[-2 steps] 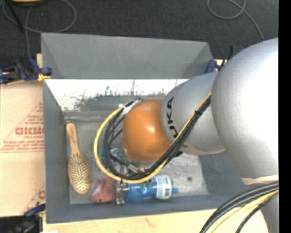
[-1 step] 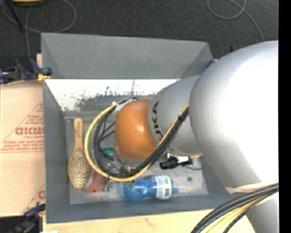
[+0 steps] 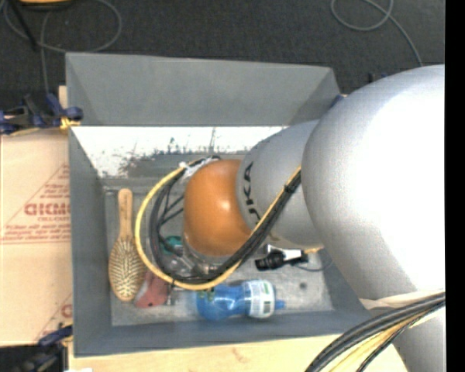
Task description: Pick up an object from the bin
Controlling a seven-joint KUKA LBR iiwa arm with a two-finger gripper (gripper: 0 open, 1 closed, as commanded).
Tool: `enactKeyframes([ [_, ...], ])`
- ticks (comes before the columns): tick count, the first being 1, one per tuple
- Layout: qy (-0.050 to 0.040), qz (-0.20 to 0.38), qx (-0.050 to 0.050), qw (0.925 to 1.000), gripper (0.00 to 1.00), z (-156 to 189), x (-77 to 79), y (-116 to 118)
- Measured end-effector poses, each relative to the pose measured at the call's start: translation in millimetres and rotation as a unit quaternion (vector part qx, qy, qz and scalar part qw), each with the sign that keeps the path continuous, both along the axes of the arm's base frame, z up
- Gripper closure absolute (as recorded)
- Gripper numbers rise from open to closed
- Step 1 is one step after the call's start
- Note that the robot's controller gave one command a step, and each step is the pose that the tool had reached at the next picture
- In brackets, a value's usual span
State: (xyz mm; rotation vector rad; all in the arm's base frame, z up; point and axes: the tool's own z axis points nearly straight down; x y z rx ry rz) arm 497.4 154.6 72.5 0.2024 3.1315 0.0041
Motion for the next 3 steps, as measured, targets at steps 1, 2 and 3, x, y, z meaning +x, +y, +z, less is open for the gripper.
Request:
enactKeyframes([
  [1, -0.0024, 0.116, -0.002, 0.9933, 1.00, 177, 34.7, -31],
  [2, 0.0004, 0.116, -0.002, 0.9933, 1.00, 174, 33.6, -30],
  [3, 0.0022, 0.344, -0.002, 0.9389, 0.00, 95, 43.1, -29],
])
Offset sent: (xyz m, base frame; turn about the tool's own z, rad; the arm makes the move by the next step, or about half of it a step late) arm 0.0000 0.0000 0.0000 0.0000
